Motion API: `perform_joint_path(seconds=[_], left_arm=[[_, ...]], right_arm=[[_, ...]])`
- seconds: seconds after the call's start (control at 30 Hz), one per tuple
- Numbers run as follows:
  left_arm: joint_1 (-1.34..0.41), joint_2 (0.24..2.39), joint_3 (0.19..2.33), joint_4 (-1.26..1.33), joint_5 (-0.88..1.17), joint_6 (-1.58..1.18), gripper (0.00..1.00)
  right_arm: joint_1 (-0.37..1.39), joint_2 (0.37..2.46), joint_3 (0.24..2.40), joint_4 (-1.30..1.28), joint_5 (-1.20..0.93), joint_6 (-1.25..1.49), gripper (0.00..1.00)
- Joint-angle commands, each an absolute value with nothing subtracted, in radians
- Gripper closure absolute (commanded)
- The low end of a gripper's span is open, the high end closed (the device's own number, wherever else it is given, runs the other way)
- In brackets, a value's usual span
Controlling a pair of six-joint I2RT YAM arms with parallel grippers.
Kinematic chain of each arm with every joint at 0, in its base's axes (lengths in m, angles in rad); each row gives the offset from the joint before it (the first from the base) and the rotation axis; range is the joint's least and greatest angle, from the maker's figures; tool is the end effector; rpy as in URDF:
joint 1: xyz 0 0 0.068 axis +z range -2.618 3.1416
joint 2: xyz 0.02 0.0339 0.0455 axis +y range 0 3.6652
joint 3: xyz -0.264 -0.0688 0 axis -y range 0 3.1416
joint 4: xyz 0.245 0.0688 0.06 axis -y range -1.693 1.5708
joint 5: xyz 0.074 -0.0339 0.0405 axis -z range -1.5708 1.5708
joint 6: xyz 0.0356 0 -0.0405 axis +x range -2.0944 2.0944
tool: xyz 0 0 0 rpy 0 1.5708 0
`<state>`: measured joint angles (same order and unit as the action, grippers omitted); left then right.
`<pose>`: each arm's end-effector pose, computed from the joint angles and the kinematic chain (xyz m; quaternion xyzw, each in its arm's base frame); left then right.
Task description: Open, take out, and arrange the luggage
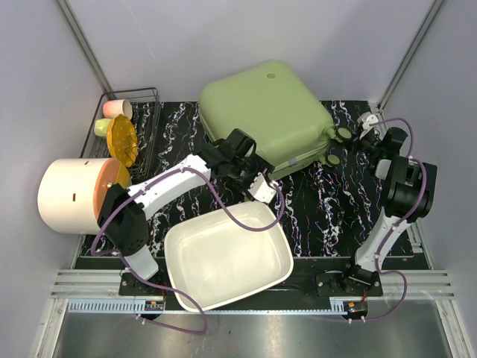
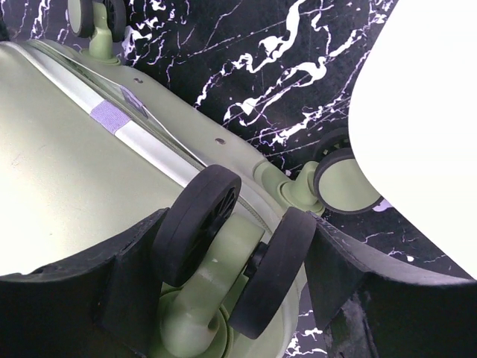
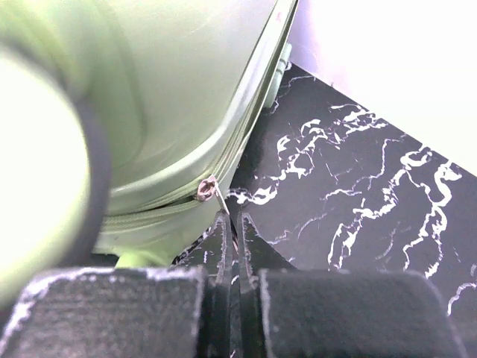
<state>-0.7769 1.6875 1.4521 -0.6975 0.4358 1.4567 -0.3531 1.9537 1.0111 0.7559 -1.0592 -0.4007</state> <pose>0.2506 -0.2675 0.2915 0.8629 0.3457 -0.0915 0.3571 0.3870 -0.1095 0.1784 -0.3381 0.6566 0.1590 0.6552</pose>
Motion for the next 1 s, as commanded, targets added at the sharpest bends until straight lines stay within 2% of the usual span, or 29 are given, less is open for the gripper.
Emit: perform_joint_path(seconds=[0.0, 0.27, 0.4, 0.43, 0.53, 0.67, 0.73, 0.77, 0.8, 0.83, 0.87, 0.9, 0.93, 0.97], left_arm=[[-0.68, 1.615, 1.407, -0.854, 0.374, 1.454, 1.0], [-0.67, 1.594, 1.364, -0.836, 0.406, 1.477, 1.0], [-0.623, 1.594, 1.428, -0.787, 0.448, 1.333, 0.59], [-0.603, 1.598, 1.452, -0.776, 0.471, 1.233, 0.45], [-0.497, 1.598, 1.557, -0.776, 0.598, 1.0, 0.31], [-0.346, 1.557, 1.588, -0.687, 0.753, 0.72, 0.22], [-0.304, 1.528, 1.569, -0.611, 0.776, 0.597, 0.18], [-0.281, 1.522, 1.545, -0.597, 0.775, 0.585, 0.15], [-0.278, 1.516, 1.533, -0.595, 0.769, 0.6, 0.15], [-0.275, 1.509, 1.52, -0.607, 0.753, 0.651, 0.15], [-0.272, 1.499, 1.493, -0.61, 0.724, 0.678, 0.14], [-0.264, 1.494, 1.479, -0.609, 0.712, 0.693, 0.14], [-0.253, 1.493, 1.47, -0.588, 0.706, 0.677, 0.13], [-0.212, 1.505, 1.468, -0.575, 0.721, 0.649, 0.13]], right_arm=[[-0.39, 2.009, 1.209, 0.893, -0.983, -0.273, 1.0], [-0.315, 2.144, 1.408, 0.828, -1.035, -0.21, 1.0], [-0.284, 2.174, 1.44, 0.821, -1.043, -0.238, 1.0], [-0.281, 2.181, 1.448, 0.819, -1.051, -0.235, 1.0], [-0.268, 2.186, 1.457, 0.813, -1.068, -0.239, 1.0], [-0.258, 2.175, 1.45, 0.805, -1.083, -0.247, 1.0], [-0.261, 2.149, 1.451, 0.712, -1.098, -0.297, 1.0], [-0.262, 2.135, 1.45, 0.659, -1.106, -0.334, 0.98], [-0.265, 2.12, 1.448, 0.532, -1.117, -0.375, 0.88], [-0.271, 2.091, 1.448, 0.453, -1.14, -0.482, 0.72], [-0.276, 2.076, 1.451, 0.366, -1.147, -0.55, 0.61], [-0.276, 2.062, 1.475, 0.148, -1.155, -0.633, 0.54], [-0.278, 2.043, 1.492, 0.024, -1.16, -0.82, 0.47], [-0.279, 2.039, 1.512, -0.105, -1.157, -0.906, 0.35]])
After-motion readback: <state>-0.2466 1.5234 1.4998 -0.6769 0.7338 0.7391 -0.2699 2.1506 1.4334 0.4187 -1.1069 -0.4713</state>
